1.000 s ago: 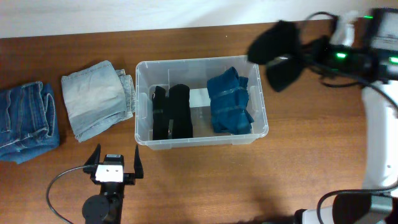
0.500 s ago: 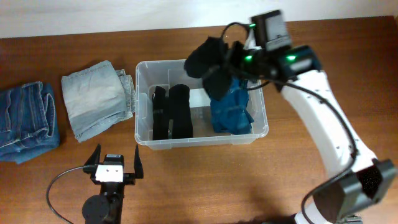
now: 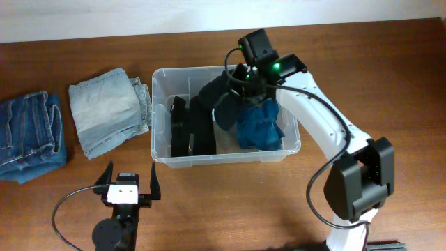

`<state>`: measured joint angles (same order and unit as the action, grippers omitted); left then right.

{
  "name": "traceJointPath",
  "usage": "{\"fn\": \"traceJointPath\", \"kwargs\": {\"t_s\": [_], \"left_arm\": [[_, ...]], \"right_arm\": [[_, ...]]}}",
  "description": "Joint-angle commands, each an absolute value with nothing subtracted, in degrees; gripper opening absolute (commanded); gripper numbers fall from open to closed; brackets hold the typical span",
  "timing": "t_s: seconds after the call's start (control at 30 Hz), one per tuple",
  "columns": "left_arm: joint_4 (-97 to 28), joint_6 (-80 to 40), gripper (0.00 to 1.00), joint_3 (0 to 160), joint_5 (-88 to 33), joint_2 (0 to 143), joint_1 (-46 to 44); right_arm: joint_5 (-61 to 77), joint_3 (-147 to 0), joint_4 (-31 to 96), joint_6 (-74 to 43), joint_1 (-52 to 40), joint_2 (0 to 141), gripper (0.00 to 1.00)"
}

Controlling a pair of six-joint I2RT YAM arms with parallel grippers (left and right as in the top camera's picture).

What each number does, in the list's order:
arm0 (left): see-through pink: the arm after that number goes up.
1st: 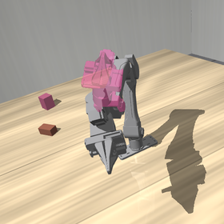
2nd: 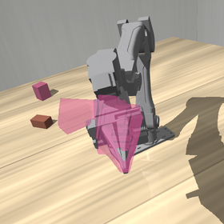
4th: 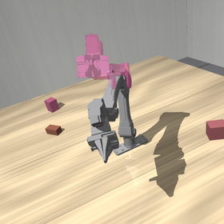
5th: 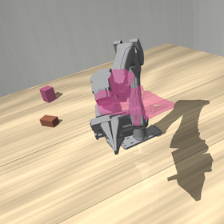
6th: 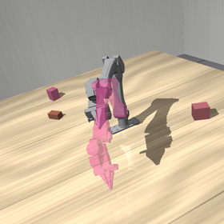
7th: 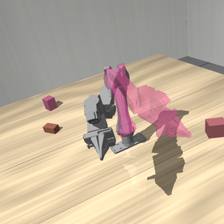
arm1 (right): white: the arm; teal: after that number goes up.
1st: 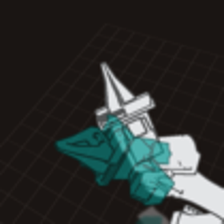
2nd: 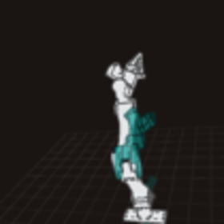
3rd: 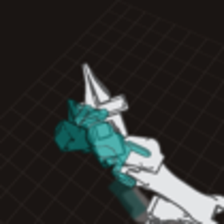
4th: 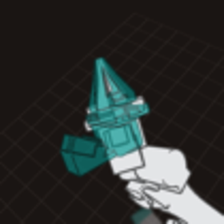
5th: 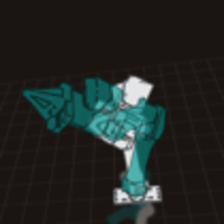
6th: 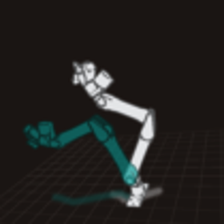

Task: Pack container
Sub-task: 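Lift the black sock bundle and carry it into the box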

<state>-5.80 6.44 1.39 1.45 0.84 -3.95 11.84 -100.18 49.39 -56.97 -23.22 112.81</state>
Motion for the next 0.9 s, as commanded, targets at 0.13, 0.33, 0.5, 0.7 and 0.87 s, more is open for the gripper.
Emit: {"fn": "traceJointPath", "kwargs": {"t_s": [0.13,0.33,0.5,0.7,0.87], "left_arm": [[-5.61,7.01,1.00,1.02,0.82,0.34,-3.60],[-5.61,7.01,1.00,0.99,0.80,0.34,-3.60],[-5.61,7.01,1.00,1.02,0.82,0.34,-3.60],[-5.61,7.01,1.00,0.99,0.82,0.34,-3.57],[-5.61,7.01,1.00,1.02,0.80,0.34,-3.57]], "right_arm": [[11.70,-100.38,49.30,-57.95,-26.33,113.84,0.06],[11.70,-100.29,50.17,-58.61,-26.72,113.84,0.12],[11.77,-100.27,51.99,-59.27,-26.74,113.84,0.19],[11.70,-100.27,54.26,-55.94,-26.79,113.84,0.62],[11.73,-100.27,55.83,-47.05,-27.07,113.84,0.87]]}}
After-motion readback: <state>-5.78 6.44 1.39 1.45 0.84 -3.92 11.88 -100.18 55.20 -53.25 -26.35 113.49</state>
